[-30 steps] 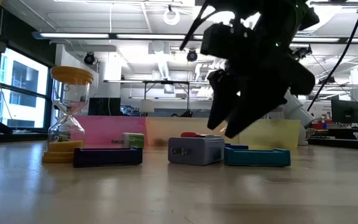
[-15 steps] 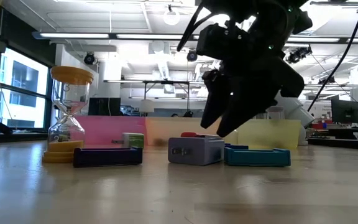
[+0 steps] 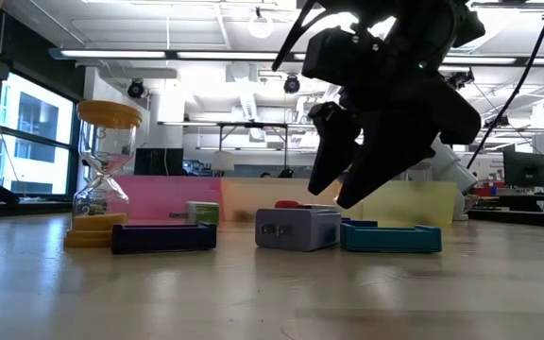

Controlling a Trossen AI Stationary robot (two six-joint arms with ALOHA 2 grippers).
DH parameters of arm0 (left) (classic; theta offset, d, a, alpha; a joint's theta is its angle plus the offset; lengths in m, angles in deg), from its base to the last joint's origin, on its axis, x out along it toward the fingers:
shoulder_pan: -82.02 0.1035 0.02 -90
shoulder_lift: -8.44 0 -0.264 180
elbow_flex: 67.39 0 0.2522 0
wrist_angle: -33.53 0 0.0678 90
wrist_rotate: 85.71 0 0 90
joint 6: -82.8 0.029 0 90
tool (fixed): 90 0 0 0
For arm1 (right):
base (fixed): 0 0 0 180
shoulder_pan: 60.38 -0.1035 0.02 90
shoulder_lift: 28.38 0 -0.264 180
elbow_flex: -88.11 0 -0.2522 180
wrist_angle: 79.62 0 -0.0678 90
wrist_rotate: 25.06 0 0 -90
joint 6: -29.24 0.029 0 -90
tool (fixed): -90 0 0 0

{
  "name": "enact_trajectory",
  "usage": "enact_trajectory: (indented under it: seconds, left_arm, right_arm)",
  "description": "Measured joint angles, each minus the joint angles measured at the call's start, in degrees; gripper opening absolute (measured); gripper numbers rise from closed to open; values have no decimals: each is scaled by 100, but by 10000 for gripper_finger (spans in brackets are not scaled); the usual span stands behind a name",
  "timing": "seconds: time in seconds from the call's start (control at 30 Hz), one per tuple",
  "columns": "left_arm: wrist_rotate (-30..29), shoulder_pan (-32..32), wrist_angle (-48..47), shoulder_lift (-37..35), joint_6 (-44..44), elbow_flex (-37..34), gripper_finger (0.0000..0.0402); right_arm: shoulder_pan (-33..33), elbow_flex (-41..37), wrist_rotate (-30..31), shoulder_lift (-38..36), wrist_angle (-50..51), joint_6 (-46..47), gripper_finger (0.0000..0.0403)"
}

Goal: Pick & Place Office items
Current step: Put the white charger adapter into the pink bin

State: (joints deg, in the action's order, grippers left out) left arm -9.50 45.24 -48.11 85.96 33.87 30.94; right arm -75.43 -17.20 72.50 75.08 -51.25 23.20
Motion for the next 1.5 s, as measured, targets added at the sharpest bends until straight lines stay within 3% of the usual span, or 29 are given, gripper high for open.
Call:
enact_trajectory:
  seconds: [0.3, 0.57, 1.13, 1.37, 1.5]
  left_arm:
    - [1, 0, -25, 0, 4, 0, 293]
    - [1, 0, -26, 0, 7, 0, 293]
    - [4, 0, -25, -20, 14, -2, 293]
    - [-55, 24, -11, -22, 134, -2, 293]
    - [-96, 24, -23, -22, 138, -2, 293]
  right_arm:
    - [-86, 0, 56, 0, 0, 29, 270]
    - [-114, 0, 720, 0, 0, 1, 270]
    - [-188, 2, 809, 272, -25, -229, 270]
    - [-184, 2, 655, 282, -61, -323, 270]
    - [-184, 2, 170, 284, -105, -341, 270]
